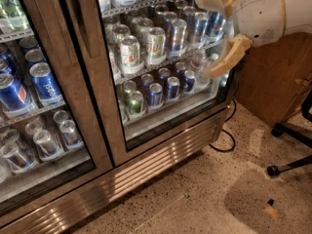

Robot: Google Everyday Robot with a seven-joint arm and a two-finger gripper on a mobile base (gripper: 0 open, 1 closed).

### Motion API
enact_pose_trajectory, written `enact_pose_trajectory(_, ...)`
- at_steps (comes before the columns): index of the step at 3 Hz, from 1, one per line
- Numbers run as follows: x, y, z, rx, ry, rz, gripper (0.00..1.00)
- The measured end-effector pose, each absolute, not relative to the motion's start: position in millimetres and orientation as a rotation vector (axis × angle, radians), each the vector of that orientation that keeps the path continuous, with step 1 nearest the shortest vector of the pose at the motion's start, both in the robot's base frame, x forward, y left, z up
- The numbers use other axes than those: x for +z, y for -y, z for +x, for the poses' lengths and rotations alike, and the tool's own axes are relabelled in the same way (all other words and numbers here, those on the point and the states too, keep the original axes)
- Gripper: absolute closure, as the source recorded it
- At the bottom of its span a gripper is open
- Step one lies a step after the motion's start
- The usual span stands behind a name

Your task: Open right fridge door

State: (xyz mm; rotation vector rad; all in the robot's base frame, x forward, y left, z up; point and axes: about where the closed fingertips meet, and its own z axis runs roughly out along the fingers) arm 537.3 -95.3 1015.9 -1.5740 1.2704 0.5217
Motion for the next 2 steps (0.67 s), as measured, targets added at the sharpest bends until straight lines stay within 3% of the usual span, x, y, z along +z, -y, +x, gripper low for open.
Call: enact_pose_trajectory(2,1015.1,48.8,554.7,0.738,-1.069,-1.565,0.00)
